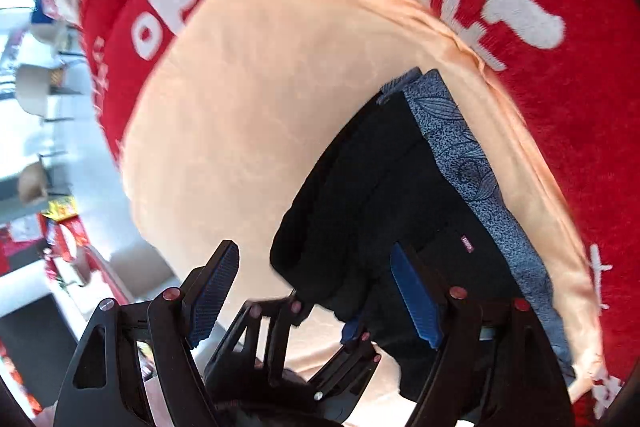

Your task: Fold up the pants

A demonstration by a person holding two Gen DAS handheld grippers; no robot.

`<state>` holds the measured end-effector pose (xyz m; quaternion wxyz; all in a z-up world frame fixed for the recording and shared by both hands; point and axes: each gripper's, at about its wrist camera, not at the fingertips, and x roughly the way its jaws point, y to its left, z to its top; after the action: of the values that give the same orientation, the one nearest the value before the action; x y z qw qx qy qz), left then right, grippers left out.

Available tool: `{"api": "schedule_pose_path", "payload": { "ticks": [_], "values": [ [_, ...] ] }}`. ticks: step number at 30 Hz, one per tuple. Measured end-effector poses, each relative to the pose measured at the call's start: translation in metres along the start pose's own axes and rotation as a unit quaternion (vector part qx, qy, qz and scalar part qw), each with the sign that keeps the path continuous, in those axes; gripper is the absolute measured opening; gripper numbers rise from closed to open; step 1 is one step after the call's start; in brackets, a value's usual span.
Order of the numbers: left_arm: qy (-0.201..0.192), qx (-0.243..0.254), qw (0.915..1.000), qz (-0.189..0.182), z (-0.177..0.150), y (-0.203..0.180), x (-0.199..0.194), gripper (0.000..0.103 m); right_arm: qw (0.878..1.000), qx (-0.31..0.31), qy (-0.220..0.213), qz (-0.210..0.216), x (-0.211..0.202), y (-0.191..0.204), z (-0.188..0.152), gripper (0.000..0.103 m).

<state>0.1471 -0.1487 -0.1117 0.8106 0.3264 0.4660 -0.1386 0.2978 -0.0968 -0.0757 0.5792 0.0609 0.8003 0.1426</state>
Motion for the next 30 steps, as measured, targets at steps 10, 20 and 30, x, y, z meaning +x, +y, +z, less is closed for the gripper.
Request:
{"api": "schedule_pose_path", "payload": {
  "ticks": [10,20,30],
  "values": [
    [-0.024,-0.022,0.9992,-0.021,0.009,0.003,-0.024,0.043,0.998,0.023,0.002,0.058,0.009,-0.033,-0.012,0.019],
    [-0.130,-0.006,0.9863,-0.101,0.034,-0.020,-0.113,0.043,0.961,0.087,-0.153,0.213,-0.064,-0.119,-0.128,0.019],
    [-0.145,0.058,0.9659,-0.206,0.063,-0.117,-0.195,0.043,0.897,0.159,-0.296,0.287,-0.109,-0.218,-0.286,0.019]
  ]
}}
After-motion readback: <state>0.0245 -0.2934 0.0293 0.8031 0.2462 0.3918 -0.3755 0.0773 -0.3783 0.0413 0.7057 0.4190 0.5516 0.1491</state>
